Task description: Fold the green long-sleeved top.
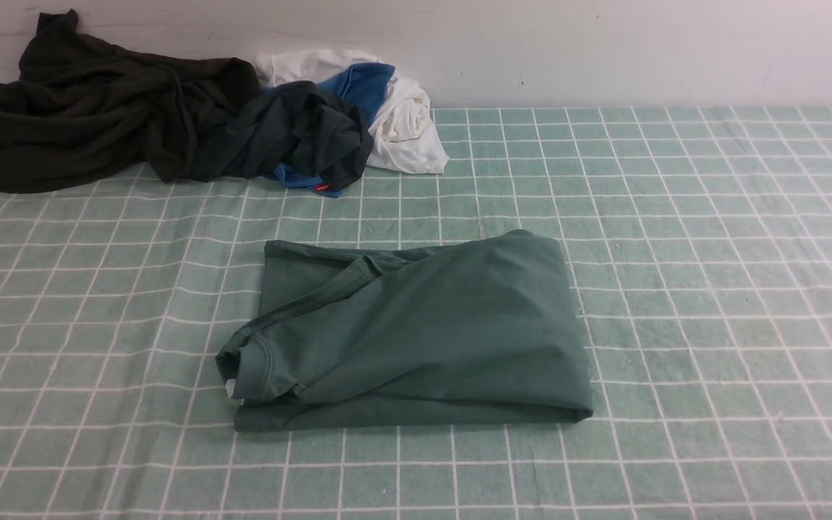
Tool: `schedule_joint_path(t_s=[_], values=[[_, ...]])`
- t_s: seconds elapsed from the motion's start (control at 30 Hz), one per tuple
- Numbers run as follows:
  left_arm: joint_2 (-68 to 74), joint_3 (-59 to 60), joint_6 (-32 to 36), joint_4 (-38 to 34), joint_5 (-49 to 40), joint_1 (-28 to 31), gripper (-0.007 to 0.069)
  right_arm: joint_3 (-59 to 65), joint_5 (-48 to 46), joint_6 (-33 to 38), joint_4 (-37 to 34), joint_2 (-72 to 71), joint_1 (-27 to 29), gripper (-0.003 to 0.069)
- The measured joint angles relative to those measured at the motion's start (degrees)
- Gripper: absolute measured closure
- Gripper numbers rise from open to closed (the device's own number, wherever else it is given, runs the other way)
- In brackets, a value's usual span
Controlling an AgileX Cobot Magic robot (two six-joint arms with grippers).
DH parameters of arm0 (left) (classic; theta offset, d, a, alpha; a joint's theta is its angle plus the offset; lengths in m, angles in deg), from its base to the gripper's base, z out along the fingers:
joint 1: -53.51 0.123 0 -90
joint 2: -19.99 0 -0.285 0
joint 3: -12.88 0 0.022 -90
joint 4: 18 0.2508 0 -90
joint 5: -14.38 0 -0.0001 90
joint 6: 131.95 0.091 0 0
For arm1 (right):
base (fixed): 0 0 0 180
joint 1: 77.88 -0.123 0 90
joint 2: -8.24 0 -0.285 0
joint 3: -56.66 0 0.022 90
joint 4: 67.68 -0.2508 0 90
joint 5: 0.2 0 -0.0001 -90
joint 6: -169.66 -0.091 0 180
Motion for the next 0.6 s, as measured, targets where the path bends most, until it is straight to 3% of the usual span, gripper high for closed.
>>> schedule_joint_path(t_s=[0.6], values=[[0.0,0.0,0.0,0.0,0.0,0.0,0.0628,0.0,-0.3,0.0,0.0,0.0,-1.5,0.0673]])
